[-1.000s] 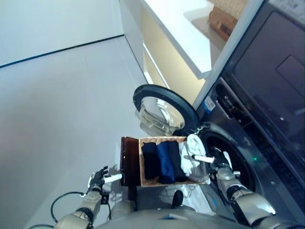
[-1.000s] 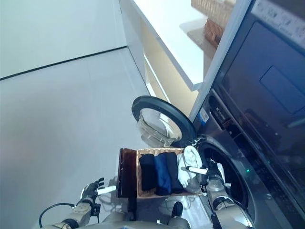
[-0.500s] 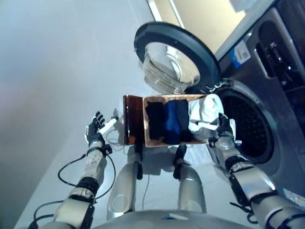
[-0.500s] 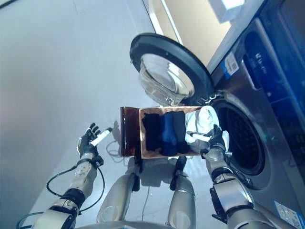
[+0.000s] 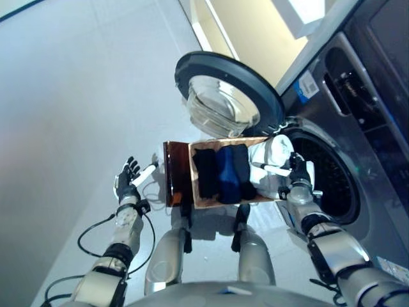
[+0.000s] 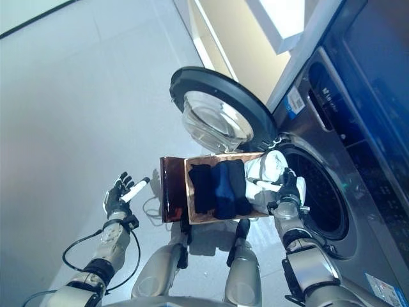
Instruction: Pick up the clothes and place them into the washing machine
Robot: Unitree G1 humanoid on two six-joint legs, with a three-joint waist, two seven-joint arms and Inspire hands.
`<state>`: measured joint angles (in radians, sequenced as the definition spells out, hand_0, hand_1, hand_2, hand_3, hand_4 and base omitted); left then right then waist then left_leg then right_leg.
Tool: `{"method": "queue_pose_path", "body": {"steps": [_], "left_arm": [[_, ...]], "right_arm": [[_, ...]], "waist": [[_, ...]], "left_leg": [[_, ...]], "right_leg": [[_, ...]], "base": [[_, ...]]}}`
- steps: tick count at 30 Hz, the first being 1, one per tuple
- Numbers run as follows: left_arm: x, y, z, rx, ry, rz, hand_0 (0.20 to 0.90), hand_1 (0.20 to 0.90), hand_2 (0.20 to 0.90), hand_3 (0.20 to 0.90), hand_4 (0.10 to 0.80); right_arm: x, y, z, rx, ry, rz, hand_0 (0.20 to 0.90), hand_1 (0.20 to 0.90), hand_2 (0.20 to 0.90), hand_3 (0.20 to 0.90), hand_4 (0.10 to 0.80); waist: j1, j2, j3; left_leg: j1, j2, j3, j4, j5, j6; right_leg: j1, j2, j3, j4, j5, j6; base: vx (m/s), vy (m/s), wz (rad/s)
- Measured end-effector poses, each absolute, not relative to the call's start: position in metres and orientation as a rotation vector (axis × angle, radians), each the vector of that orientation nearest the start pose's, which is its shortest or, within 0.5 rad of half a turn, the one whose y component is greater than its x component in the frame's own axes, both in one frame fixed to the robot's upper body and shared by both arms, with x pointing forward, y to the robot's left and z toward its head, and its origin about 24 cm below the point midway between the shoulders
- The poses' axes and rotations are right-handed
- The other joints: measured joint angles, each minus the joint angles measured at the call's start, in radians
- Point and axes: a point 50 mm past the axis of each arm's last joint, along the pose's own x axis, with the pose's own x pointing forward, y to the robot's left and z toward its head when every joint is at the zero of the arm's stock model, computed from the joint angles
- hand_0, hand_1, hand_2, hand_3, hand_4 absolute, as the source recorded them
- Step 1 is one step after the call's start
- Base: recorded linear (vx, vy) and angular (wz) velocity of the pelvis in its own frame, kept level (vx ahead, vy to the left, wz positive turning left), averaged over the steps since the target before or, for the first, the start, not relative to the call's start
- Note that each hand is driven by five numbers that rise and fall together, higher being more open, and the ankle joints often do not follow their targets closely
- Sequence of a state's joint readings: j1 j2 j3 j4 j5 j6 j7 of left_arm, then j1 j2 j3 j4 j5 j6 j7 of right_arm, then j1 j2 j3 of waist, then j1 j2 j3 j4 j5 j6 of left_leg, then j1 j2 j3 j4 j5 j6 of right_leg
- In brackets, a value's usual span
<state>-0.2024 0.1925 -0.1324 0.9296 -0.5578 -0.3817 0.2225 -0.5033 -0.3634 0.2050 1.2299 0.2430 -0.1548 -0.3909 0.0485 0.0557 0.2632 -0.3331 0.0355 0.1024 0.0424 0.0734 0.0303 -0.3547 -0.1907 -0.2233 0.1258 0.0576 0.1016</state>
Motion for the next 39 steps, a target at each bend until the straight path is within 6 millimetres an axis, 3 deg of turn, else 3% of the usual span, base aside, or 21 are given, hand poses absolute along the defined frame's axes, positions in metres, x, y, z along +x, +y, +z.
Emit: {"method": "queue_pose_path", "body": {"steps": [5, 8, 19, 25, 29, 34, 39], "left_arm": [[0.221, 0.214, -0.09, -0.176, 0.456, 0.426, 0.9, 0.9, 0.9, 0.9, 0.8], [0.218, 0.214, -0.091, -0.174, 0.463, 0.428, 0.9, 0.9, 0.9, 0.9, 0.8], [0.2, 0.219, -0.103, -0.159, 0.527, 0.454, 0.9, 0.9, 0.9, 0.9, 0.8], [0.205, 0.219, -0.1, -0.165, 0.512, 0.449, 0.9, 0.9, 0.9, 0.9, 0.8], [0.207, 0.217, -0.098, -0.183, 0.498, 0.449, 0.9, 0.9, 0.9, 0.9, 0.8], [0.227, 0.218, -0.086, -0.248, 0.432, 0.476, 0.9, 0.9, 0.9, 0.9, 0.8], [0.234, 0.225, -0.079, -0.307, 0.384, 0.538, 0.9, 0.9, 0.9, 0.9, 0.8]], "right_arm": [[0.256, -0.265, -0.068, -0.365, 0.613, -0.474, 0.9, 0.9, 0.9, 0.9, 0.8], [0.25, -0.266, -0.073, -0.367, 0.631, -0.477, 0.9, 0.9, 0.9, 0.9, 0.8], [0.239, -0.274, -0.078, -0.322, 0.662, -0.529, 0.9, 0.9, 0.9, 0.9, 0.8], [0.238, -0.276, -0.078, -0.327, 0.663, -0.535, 0.9, 0.9, 0.9, 0.9, 0.8], [0.236, -0.28, -0.078, -0.336, 0.67, -0.546, 0.9, 0.9, 0.9, 0.9, 0.8], [0.253, -0.298, -0.056, -0.371, 0.6, -0.604, 0.9, 0.9, 0.9, 0.9, 0.8], [0.281, -0.301, -0.027, -0.355, 0.497, -0.645, 0.9, 0.9, 0.9, 0.9, 0.8]], "waist": [[-0.007, -0.006, -0.051], [-0.01, -0.007, -0.054], [-0.017, -0.009, -0.08], [-0.023, -0.007, -0.083], [-0.03, 0.002, -0.076], [-0.031, 0.047, -0.006], [-0.027, 0.061, 0.037]], "left_leg": [[0.037, 0.0, 0.0, -0.018, 0.0, 0.0], [0.039, -0.001, 0.001, -0.018, 0.0, 0.0], [0.058, -0.002, 0.01, -0.025, 0.0, 0.0], [0.019, -0.004, 0.02, -0.025, 0.0, -0.004], [-0.021, -0.01, 0.026, -0.025, 0.015, 0.009], [-0.08, -0.017, 0.028, -0.018, 0.021, 0.015], [-0.134, -0.017, 0.035, -0.012, 0.022, 0.017]], "right_leg": [[0.051, 0.006, -0.006, -0.045, 0.011, 0.003], [0.052, 0.006, -0.005, -0.045, 0.014, 0.003], [0.067, 0.009, 0.01, -0.065, 0.029, 0.005], [0.015, 0.005, 0.021, -0.057, 0.028, 0.002], [-0.024, 0.0, 0.026, -0.061, 0.048, 0.005], [-0.081, -0.008, 0.029, -0.056, 0.058, 0.005], [-0.145, -0.006, 0.044, -0.045, 0.062, 0.006]], "base": [[0.0, 0.0, 0.0], [0.0, 0.0, 0.0], [-0.008, 0.004, -0.04], [-0.05, 0.005, -0.05], [-0.041, 0.014, -0.02], [-0.004, 0.0, 0.02], [0.029, 0.009, -0.05]]}}
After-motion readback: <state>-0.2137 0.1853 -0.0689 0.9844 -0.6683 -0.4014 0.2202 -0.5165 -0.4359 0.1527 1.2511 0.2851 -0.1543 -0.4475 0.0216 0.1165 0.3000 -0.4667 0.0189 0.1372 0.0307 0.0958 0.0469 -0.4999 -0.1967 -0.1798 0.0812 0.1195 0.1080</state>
